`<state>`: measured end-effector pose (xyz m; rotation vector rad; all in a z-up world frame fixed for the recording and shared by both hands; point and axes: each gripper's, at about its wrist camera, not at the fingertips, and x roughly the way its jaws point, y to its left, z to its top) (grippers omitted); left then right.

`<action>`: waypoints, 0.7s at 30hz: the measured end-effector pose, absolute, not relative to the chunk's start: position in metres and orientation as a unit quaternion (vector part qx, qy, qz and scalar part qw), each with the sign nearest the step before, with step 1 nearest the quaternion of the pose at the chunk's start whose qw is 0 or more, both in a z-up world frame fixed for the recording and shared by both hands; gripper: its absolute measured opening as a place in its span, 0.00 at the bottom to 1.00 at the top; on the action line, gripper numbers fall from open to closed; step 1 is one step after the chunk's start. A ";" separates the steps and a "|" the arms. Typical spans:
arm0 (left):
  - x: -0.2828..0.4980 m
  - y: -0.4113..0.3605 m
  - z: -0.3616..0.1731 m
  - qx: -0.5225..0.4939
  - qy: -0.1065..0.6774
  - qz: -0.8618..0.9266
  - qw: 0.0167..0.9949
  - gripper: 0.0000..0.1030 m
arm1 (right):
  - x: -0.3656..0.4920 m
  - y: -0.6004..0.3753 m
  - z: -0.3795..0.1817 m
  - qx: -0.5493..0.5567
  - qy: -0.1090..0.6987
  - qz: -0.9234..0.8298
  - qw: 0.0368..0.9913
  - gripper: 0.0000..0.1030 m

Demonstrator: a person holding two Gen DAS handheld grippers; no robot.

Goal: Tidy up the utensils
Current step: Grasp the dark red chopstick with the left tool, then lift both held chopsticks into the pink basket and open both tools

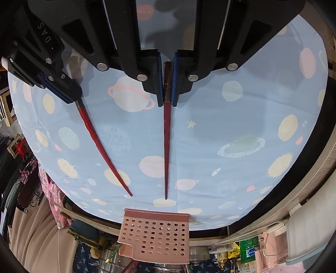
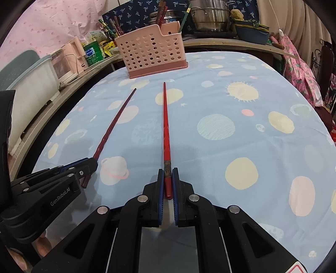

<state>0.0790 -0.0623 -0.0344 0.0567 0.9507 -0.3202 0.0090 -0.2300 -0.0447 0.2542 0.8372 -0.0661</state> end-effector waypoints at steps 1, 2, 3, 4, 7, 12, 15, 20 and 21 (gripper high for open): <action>0.079 -0.062 -0.034 0.024 0.458 -0.156 0.875 0.07 | 0.009 -0.231 -0.044 0.127 0.406 -0.031 0.904 0.07; 0.080 -0.061 -0.033 0.021 0.460 -0.157 0.874 0.07 | 0.008 -0.232 -0.044 0.129 0.406 -0.031 0.904 0.07; 0.080 -0.060 -0.032 0.017 0.461 -0.158 0.873 0.07 | 0.008 -0.232 -0.043 0.130 0.405 -0.031 0.904 0.07; 0.080 -0.059 -0.031 0.016 0.461 -0.158 0.873 0.07 | 0.007 -0.232 -0.042 0.130 0.405 -0.031 0.904 0.07; 0.079 -0.056 -0.026 0.013 0.457 -0.156 0.875 0.07 | 0.006 -0.233 -0.038 0.133 0.402 -0.030 0.905 0.07; 0.079 -0.050 -0.010 0.001 0.449 -0.162 0.879 0.07 | 0.004 -0.233 -0.023 0.135 0.388 -0.025 0.911 0.07; 0.078 -0.047 0.004 -0.008 0.439 -0.168 0.883 0.07 | 0.003 -0.234 -0.011 0.136 0.376 -0.023 0.916 0.07; 0.078 -0.042 0.036 -0.024 0.412 -0.174 0.894 0.07 | 0.004 -0.238 0.015 0.142 0.352 -0.019 0.925 0.07; 0.079 -0.042 0.041 -0.025 0.408 -0.175 0.896 0.07 | 0.005 -0.239 0.020 0.142 0.347 -0.018 0.927 0.07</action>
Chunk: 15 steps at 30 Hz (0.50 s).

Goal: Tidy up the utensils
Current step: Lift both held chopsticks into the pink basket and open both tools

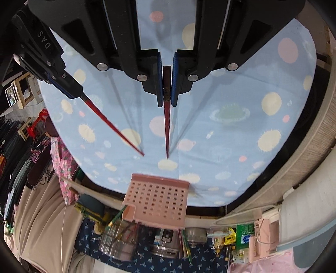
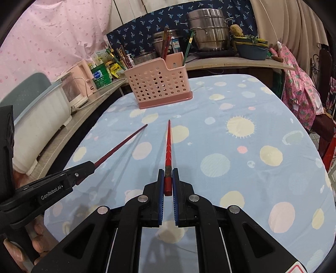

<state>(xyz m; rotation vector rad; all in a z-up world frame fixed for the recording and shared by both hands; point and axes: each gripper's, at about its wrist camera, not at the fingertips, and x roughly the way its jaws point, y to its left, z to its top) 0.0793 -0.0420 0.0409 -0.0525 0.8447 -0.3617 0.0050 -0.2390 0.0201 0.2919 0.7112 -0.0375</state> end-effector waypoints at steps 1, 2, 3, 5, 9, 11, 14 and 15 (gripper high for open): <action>0.081 -0.041 0.047 -0.026 0.403 -0.174 0.898 0.07 | 0.006 -0.240 0.027 0.143 0.341 -0.017 0.929 0.07; 0.082 -0.040 0.052 -0.028 0.398 -0.174 0.900 0.07 | 0.007 -0.241 0.032 0.142 0.337 -0.017 0.930 0.07; 0.084 -0.040 0.058 -0.029 0.393 -0.174 0.903 0.07 | 0.008 -0.242 0.038 0.142 0.333 -0.017 0.932 0.07; 0.088 -0.039 0.069 -0.032 0.385 -0.176 0.905 0.07 | 0.010 -0.245 0.049 0.143 0.325 -0.015 0.935 0.07; 0.097 -0.039 0.088 -0.032 0.372 -0.178 0.910 0.07 | 0.016 -0.249 0.070 0.147 0.307 -0.011 0.940 0.07; 0.101 -0.041 0.096 -0.029 0.366 -0.178 0.913 0.07 | 0.018 -0.249 0.080 0.147 0.298 -0.009 0.943 0.07; 0.109 -0.043 0.109 -0.026 0.357 -0.180 0.916 0.07 | 0.025 -0.251 0.096 0.148 0.284 -0.006 0.947 0.07; 0.113 -0.044 0.115 -0.027 0.355 -0.182 0.917 0.07 | 0.027 -0.251 0.100 0.148 0.280 -0.005 0.948 0.07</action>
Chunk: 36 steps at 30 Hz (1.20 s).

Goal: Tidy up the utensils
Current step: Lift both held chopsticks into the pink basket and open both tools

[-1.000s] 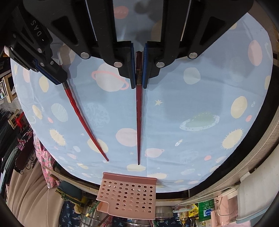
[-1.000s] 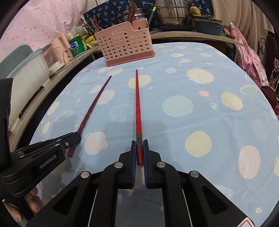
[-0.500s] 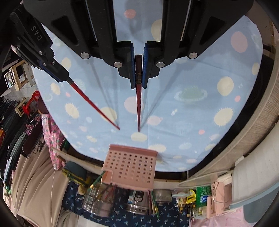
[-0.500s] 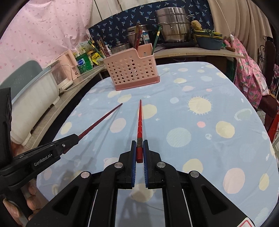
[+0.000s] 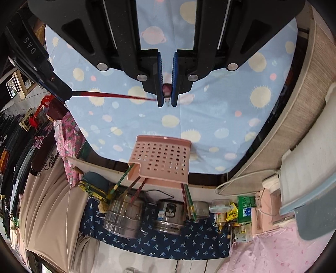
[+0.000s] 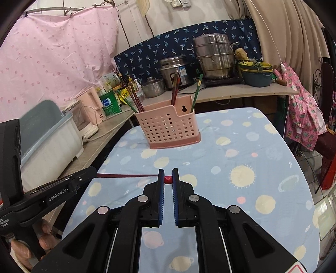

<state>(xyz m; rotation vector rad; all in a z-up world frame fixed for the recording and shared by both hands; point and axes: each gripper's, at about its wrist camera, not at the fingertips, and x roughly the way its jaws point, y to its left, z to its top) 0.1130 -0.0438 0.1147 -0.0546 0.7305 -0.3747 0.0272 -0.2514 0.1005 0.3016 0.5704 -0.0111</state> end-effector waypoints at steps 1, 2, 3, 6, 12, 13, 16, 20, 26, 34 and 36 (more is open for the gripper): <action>0.116 -0.044 0.118 -0.027 0.354 -0.183 0.917 0.07 | 0.030 -0.252 0.106 0.149 0.276 -0.004 0.949 0.07; 0.119 -0.044 0.122 -0.029 0.352 -0.184 0.917 0.07 | 0.034 -0.253 0.111 0.150 0.272 -0.003 0.950 0.07; 0.124 -0.045 0.128 -0.031 0.351 -0.186 0.917 0.07 | 0.038 -0.254 0.117 0.150 0.269 -0.001 0.951 0.07; 0.135 -0.046 0.142 -0.035 0.345 -0.190 0.918 0.07 | 0.049 -0.256 0.134 0.150 0.256 0.001 0.955 0.07; 0.156 -0.047 0.171 -0.033 0.331 -0.193 0.923 0.07 | 0.070 -0.260 0.164 0.150 0.235 0.008 0.960 0.07; 0.160 -0.047 0.177 -0.031 0.328 -0.193 0.924 0.07 | 0.073 -0.261 0.168 0.151 0.232 0.010 0.961 0.07; 0.169 -0.049 0.192 -0.029 0.319 -0.195 0.927 0.07 | 0.086 -0.264 0.182 0.153 0.223 0.014 0.963 0.07; 0.183 -0.051 0.216 -0.028 0.298 -0.192 0.935 0.07 | 0.104 -0.269 0.200 0.153 0.208 0.015 0.966 0.07; 0.212 -0.059 0.257 -0.034 0.262 -0.184 0.947 0.07 | 0.138 -0.279 0.232 0.156 0.181 0.007 0.971 0.07; 0.257 -0.077 0.294 -0.029 0.217 -0.168 0.961 0.07 | 0.189 -0.290 0.271 0.156 0.148 -0.005 0.976 0.07; 0.268 -0.082 0.296 -0.027 0.213 -0.164 0.963 0.07 | 0.203 -0.294 0.278 0.162 0.142 -0.008 0.977 0.07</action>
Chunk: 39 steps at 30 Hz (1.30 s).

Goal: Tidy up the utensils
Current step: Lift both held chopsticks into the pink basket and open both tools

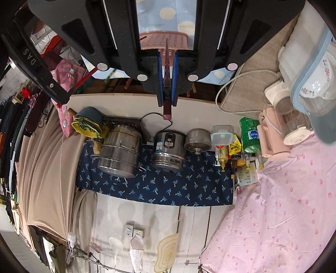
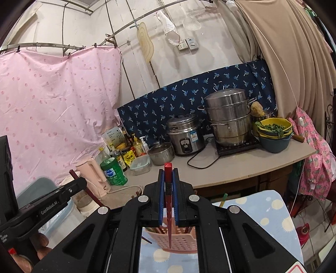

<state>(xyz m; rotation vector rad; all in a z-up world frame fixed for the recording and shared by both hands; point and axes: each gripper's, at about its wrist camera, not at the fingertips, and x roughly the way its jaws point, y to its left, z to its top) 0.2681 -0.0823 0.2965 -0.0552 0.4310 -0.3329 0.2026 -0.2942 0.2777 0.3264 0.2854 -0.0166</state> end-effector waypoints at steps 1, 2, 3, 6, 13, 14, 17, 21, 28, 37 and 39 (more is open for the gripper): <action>0.273 -0.084 0.296 -0.027 0.210 -0.164 0.964 0.07 | 0.209 -0.296 0.280 0.165 0.139 -0.009 0.976 0.07; 0.278 -0.086 0.296 -0.027 0.208 -0.163 0.964 0.07 | 0.215 -0.298 0.281 0.167 0.137 -0.011 0.976 0.07; 0.284 -0.088 0.295 -0.027 0.206 -0.163 0.965 0.07 | 0.222 -0.300 0.283 0.167 0.135 -0.012 0.977 0.07; 0.299 -0.092 0.291 -0.028 0.205 -0.160 0.965 0.07 | 0.239 -0.301 0.281 0.164 0.135 -0.013 0.977 0.07; 0.325 -0.098 0.278 -0.031 0.218 -0.157 0.963 0.07 | 0.271 -0.300 0.265 0.162 0.147 -0.008 0.976 0.07; 0.328 -0.098 0.276 -0.031 0.219 -0.156 0.963 0.07 | 0.275 -0.299 0.262 0.161 0.149 -0.007 0.976 0.07; 0.335 -0.099 0.268 -0.033 0.226 -0.157 0.961 0.07 | 0.284 -0.300 0.253 0.160 0.157 -0.007 0.974 0.07; 0.342 -0.100 0.257 -0.031 0.235 -0.157 0.959 0.07 | 0.294 -0.299 0.240 0.158 0.170 -0.010 0.973 0.07; 0.349 -0.102 0.239 -0.030 0.250 -0.157 0.955 0.07 | 0.303 -0.304 0.217 0.160 0.189 -0.013 0.969 0.07; 0.348 -0.101 0.222 -0.036 0.262 -0.155 0.952 0.09 | 0.301 -0.303 0.202 0.152 0.207 -0.013 0.966 0.09; 0.345 -0.101 0.220 -0.030 0.263 -0.151 0.952 0.22 | 0.296 -0.304 0.201 0.150 0.206 -0.016 0.967 0.11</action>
